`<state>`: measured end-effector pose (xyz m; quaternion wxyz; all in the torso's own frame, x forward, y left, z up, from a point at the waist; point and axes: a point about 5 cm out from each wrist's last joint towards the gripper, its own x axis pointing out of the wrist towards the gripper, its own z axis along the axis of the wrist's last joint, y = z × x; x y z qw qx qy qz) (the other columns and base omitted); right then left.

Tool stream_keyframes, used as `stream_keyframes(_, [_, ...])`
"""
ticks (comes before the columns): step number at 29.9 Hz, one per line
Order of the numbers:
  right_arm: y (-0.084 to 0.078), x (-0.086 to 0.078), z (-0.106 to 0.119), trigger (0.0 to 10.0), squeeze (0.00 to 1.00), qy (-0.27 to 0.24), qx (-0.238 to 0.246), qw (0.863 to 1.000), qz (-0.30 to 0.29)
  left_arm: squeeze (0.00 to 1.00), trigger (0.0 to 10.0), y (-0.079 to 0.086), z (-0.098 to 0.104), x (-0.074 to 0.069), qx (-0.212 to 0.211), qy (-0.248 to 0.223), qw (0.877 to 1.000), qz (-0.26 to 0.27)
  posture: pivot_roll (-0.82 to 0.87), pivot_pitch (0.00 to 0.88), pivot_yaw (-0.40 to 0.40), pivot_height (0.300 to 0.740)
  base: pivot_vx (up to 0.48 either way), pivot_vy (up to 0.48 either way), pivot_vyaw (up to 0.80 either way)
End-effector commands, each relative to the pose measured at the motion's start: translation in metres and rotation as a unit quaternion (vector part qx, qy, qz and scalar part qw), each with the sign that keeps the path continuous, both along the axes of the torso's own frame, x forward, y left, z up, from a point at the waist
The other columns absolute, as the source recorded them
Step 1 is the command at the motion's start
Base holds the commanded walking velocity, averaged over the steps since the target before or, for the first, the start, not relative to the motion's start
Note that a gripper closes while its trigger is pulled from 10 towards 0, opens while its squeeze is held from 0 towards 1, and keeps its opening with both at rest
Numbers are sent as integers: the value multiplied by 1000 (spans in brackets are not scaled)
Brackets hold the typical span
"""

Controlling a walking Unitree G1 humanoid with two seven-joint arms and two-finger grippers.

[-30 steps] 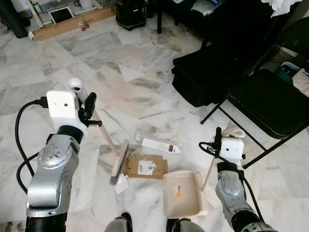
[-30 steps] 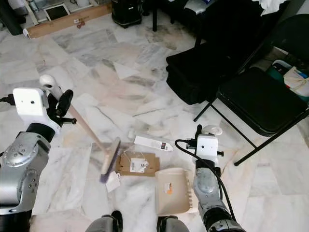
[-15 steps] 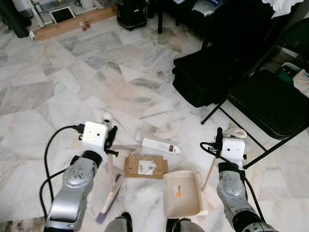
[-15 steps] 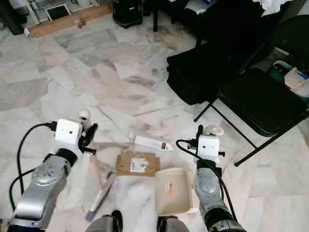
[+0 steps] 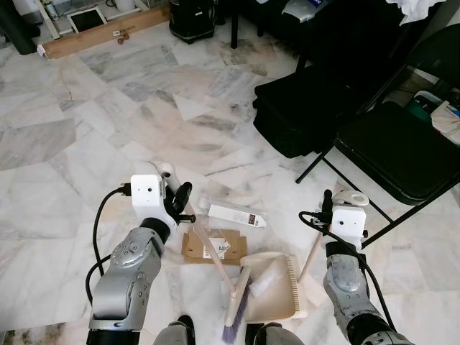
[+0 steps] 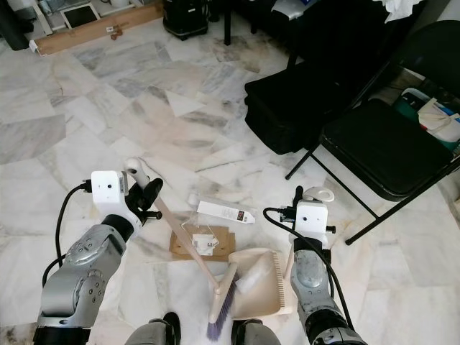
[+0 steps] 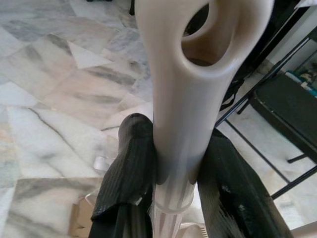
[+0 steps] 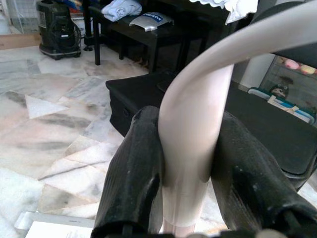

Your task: Sweep floor

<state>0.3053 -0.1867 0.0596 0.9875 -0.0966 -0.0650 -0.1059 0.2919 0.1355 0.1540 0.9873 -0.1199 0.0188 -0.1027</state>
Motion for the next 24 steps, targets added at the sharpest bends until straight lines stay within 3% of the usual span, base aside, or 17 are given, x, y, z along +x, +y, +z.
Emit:
stream_keyframes(1, [-10,-10,-18,10000,0,52,-18,998,-8,0,10000,-1,11,-2,-23,-17,1000,-2,170,264,-52,740,0,0,0])
stream_keyframes(6, [-9,-5,-12,10000,0,43,-9,999,-11,0,10000,-1,18,1,-13,-28,1000,-6,173,249,-55,740,0,0,0])
stream_keyframes(11, [-8,5,3,10000,0,11,2,1000,-17,0,10000,2,32,5,24,-61,998,-6,166,216,-59,740,0,0,0])
stream_keyframes(24, [-25,17,27,10000,0,-33,22,998,-50,0,10000,9,43,23,20,-101,994,19,127,98,-70,740,0,0,0])
